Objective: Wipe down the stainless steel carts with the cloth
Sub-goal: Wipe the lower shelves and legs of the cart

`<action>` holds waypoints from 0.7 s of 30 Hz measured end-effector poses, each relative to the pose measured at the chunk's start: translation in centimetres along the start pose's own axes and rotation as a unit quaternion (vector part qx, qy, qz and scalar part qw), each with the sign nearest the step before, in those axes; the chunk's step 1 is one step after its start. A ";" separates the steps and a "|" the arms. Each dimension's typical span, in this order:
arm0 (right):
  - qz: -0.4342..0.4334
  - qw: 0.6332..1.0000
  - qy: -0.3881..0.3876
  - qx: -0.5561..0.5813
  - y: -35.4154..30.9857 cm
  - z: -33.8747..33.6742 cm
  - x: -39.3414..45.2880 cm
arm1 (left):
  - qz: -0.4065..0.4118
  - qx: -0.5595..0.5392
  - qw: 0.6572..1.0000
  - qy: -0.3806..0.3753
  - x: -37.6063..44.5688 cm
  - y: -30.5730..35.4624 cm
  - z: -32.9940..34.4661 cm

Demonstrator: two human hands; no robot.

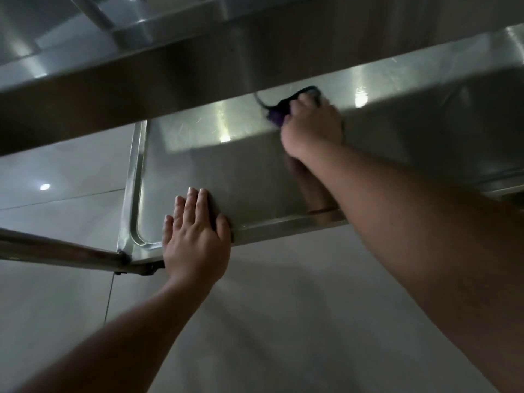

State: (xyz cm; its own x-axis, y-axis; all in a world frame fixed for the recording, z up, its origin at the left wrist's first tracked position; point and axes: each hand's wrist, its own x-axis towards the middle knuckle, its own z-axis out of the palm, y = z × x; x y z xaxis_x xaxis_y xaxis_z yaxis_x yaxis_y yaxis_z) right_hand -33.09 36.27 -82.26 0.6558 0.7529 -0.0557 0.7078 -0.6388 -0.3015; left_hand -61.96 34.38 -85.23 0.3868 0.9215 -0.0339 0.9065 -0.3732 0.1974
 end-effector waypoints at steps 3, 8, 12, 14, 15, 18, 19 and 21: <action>-0.133 0.988 -0.078 0.011 -7.1 2.1 -2.7 | 0.001 0.008 1.000 -0.003 0.0 -0.1 0.1; -0.267 0.950 -0.154 0.043 -9.9 4.0 -7.5 | 0.010 0.026 1.000 -0.006 -0.1 -0.2 0.1; -0.230 0.966 -0.111 0.042 -2.7 2.3 -5.2 | 0.007 0.007 1.000 0.002 -0.1 -0.2 0.0; -0.179 0.981 -0.055 0.059 2.8 0.8 -3.3 | 0.007 0.005 1.000 0.005 -0.1 -0.2 0.0; -0.141 0.988 -0.024 0.064 6.0 -0.3 -2.3 | 0.008 0.004 1.000 0.005 -0.2 -0.2 0.0; 0.029 0.998 0.048 0.037 14.9 -3.9 -0.2 | 0.006 0.004 1.000 0.003 -0.2 -0.2 0.1; 0.089 0.994 0.061 0.027 16.9 -4.7 -0.1 | 0.005 0.003 1.000 0.002 -0.2 -0.1 0.1; 0.181 0.981 0.072 0.014 18.1 -5.0 -0.9 | 0.005 0.002 1.000 0.002 -0.2 -0.1 0.1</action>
State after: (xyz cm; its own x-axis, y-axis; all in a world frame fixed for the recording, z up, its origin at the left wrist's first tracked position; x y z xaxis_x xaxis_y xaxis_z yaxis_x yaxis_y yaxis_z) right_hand -19.59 23.24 -82.94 0.8949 0.4452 -0.0294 0.4148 -0.8545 -0.3127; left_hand -62.08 34.22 -85.34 0.3948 0.9183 -0.0283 0.9034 -0.3824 0.1942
